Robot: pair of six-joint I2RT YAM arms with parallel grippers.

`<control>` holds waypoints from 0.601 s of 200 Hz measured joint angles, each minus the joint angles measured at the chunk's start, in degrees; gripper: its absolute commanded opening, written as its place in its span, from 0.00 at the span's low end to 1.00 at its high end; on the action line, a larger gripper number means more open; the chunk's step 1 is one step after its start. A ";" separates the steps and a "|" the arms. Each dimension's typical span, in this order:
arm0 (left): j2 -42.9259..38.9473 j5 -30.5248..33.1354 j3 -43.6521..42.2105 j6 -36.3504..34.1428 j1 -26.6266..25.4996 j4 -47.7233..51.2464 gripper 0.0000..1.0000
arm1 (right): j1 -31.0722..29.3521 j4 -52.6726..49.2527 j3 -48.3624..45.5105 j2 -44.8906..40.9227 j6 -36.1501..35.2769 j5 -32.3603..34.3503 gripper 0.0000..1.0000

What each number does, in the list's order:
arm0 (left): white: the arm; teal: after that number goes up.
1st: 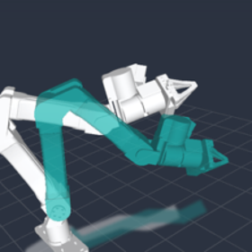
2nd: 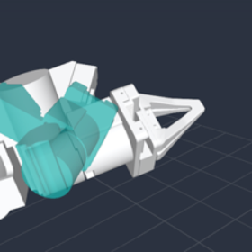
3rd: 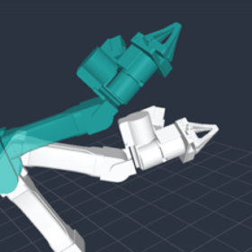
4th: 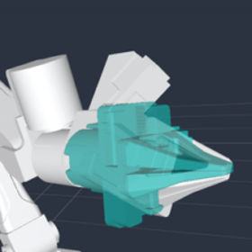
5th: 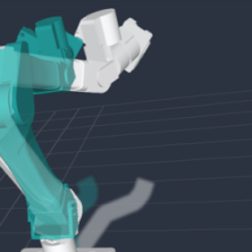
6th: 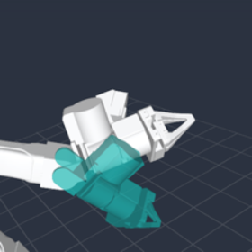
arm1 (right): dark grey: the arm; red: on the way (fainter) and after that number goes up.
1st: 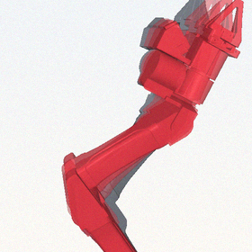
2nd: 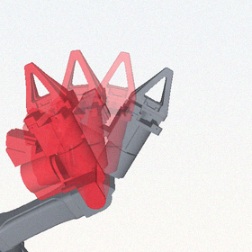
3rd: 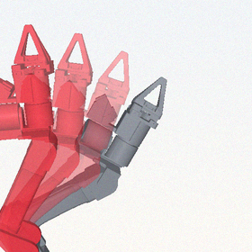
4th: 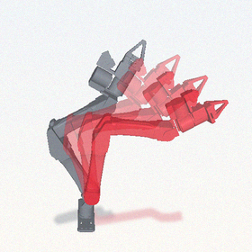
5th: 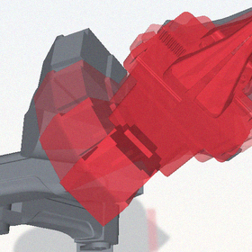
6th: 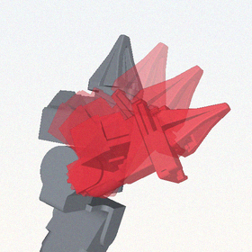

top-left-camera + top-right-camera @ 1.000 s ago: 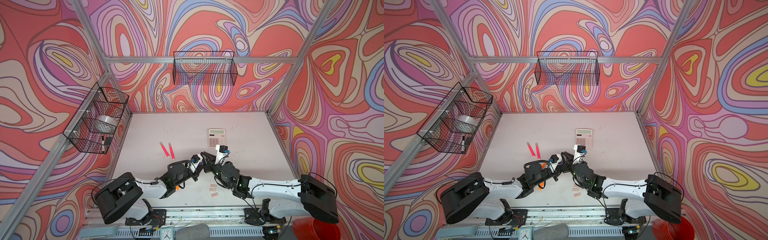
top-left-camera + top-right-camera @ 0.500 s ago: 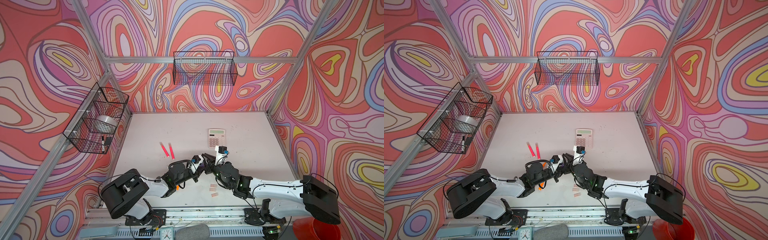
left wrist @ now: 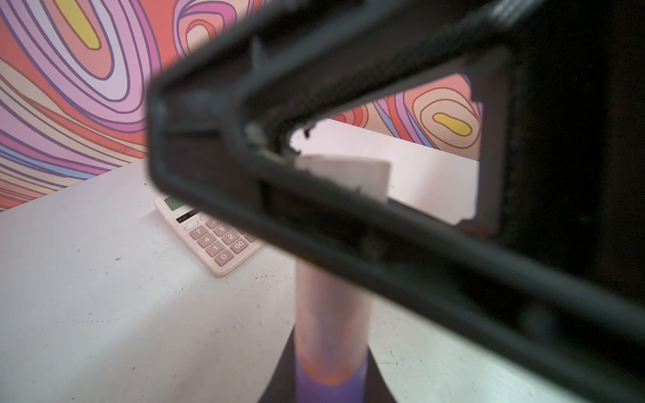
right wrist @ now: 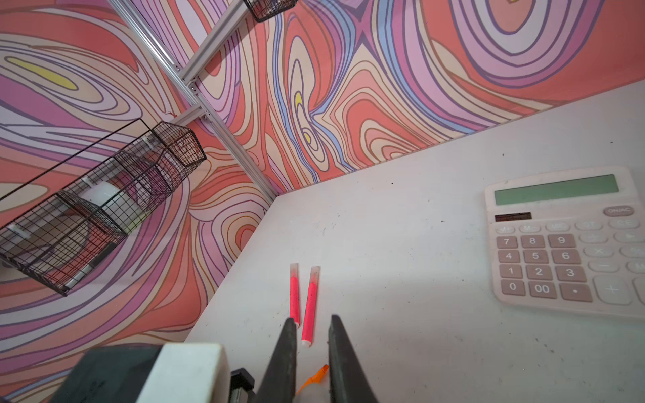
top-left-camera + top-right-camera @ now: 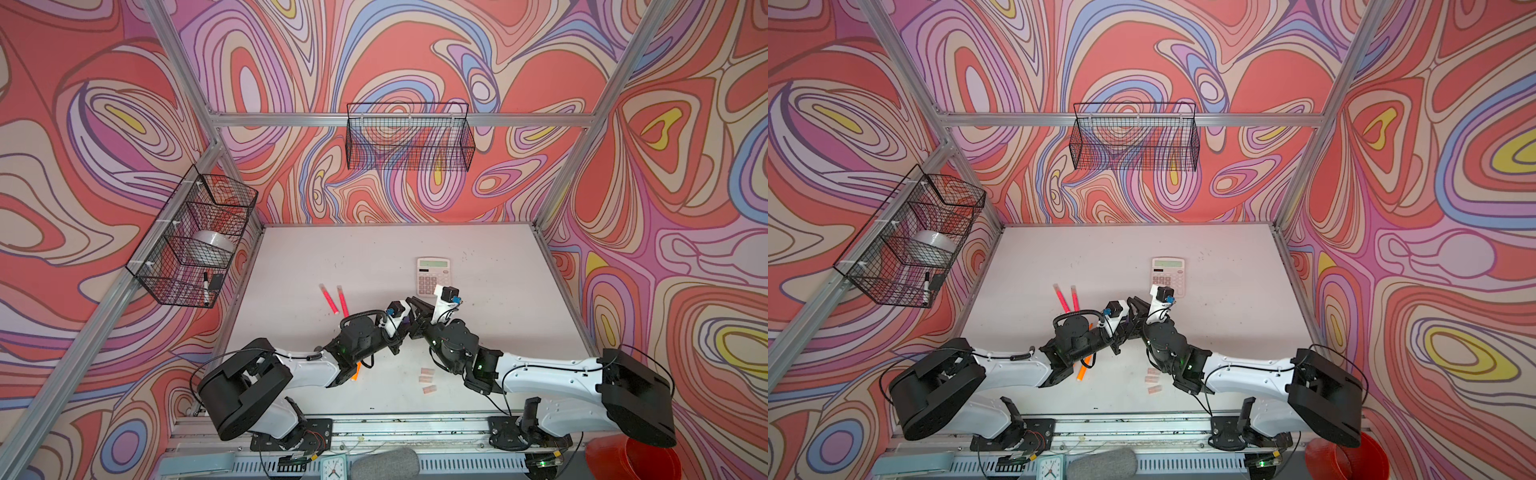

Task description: Insert the pens into the pen caps

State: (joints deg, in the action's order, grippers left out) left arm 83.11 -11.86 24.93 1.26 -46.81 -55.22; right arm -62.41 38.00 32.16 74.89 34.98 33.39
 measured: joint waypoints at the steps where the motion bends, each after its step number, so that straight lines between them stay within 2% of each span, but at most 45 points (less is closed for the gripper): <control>1: 0.00 0.00 0.09 -0.02 0.00 0.04 0.00 | 0.00 0.04 0.00 -0.02 -0.02 0.07 0.00; 80: -3.72 -2.29 5.07 -3.19 1.18 9.88 0.00 | 0.26 3.76 -0.76 -1.22 -0.68 0.74 0.00; 120: -4.83 -4.79 5.77 -3.13 1.60 11.69 0.00 | 0.24 4.33 -1.57 -2.56 -0.48 -0.04 0.00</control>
State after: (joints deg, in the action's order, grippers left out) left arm 78.28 -16.64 30.70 -1.87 -45.21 -43.53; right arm -62.17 42.33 30.59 72.34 34.50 33.34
